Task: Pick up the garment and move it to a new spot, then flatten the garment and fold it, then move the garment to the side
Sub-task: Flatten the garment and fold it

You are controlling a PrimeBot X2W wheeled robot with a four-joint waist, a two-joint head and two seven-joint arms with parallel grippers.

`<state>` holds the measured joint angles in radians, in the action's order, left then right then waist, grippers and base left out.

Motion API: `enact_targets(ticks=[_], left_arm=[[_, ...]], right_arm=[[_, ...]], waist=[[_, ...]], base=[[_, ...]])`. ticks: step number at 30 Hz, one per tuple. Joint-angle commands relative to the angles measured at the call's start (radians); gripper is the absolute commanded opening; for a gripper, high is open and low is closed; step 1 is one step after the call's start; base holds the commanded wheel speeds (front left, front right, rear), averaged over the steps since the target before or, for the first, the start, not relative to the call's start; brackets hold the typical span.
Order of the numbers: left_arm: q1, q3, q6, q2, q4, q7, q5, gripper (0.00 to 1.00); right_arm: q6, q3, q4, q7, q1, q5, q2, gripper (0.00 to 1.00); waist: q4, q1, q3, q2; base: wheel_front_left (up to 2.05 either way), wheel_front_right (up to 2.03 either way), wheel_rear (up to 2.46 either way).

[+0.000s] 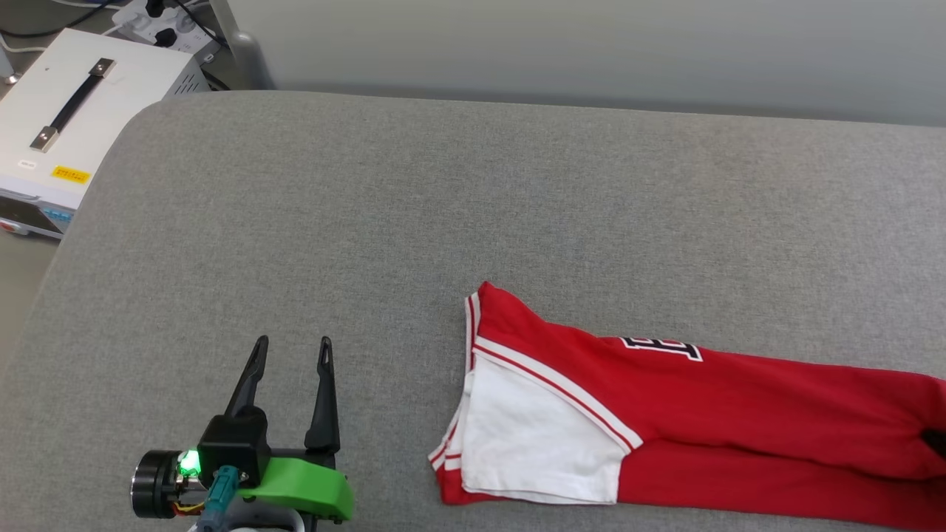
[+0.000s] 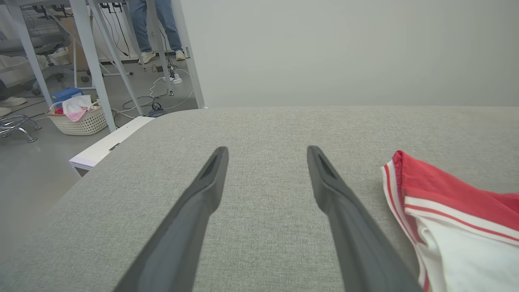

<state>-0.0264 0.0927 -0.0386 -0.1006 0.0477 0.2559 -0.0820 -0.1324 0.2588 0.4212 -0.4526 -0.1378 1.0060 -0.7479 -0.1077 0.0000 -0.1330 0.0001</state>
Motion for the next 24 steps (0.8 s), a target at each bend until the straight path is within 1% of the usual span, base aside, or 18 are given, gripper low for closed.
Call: enact_targets(ticks=[1, 2, 5, 10, 17, 20, 21, 24], left_arm=[[-0.019, -0.004, 0.007, 0.007, -0.003, 0.006, 0.01, 1.0], [-0.021, -0.005, 0.01, 0.009, -0.003, 0.006, 0.013, 1.0], [-0.028, -0.007, 0.018, 0.014, -0.001, 0.006, 0.02, 1.0], [-0.039, -0.009, 0.026, 0.021, 0.001, 0.006, 0.032, 1.0], [-0.057, -0.013, 0.035, 0.026, 0.007, 0.006, 0.04, 1.0], [-0.056, -0.014, 0.037, 0.028, 0.005, 0.006, 0.041, 1.0], [-0.049, -0.009, 0.042, 0.031, 0.005, 0.006, 0.044, 1.0], [-0.04, -0.007, 0.045, 0.033, 0.004, 0.006, 0.046, 1.0]], right_arm=[[0.002, -0.011, 0.017, 0.011, 0.006, -0.015, -0.017, 0.0], [0.002, -0.017, 0.026, 0.015, 0.004, -0.023, -0.023, 0.0], [0.002, -0.028, 0.026, 0.018, 0.004, -0.013, -0.015, 0.0], [0.002, -0.029, -0.034, 0.017, 0.028, -0.002, -0.01, 0.0], [0.002, -0.036, -0.24, -0.001, 0.079, 0.053, 0.019, 0.0], [0.002, -0.025, -0.32, -0.021, 0.083, 0.048, 0.036, 0.0], [0.002, -0.002, -0.387, -0.053, 0.071, 0.031, 0.064, 0.0], [0.002, 0.032, -0.435, -0.084, 0.045, 0.004, 0.092, 0.0]], waist=[[0.003, 0.0, 0.007, -0.0001], [0.005, 0.0, 0.011, -0.0001], [0.008, 0.0, 0.022, -0.0001], [0.009, 0.0, 0.04, -0.0001], [0.01, 0.0, 0.057, -0.0001], [0.009, 0.0, 0.053, -0.0001], [0.003, 0.0, 0.044, -0.0001], [-0.002, 0.0, 0.035, -0.0001]], base=[[0.0, 0.0, 0.0], [0.0, 0.0, 0.0], [0.0, 0.0, 0.0], [0.0, 0.0, 0.0], [0.0, 0.0, 0.0], [0.0, 0.0, 0.0], [0.0, 0.0, 0.0], [0.0, 0.0, 0.0]])
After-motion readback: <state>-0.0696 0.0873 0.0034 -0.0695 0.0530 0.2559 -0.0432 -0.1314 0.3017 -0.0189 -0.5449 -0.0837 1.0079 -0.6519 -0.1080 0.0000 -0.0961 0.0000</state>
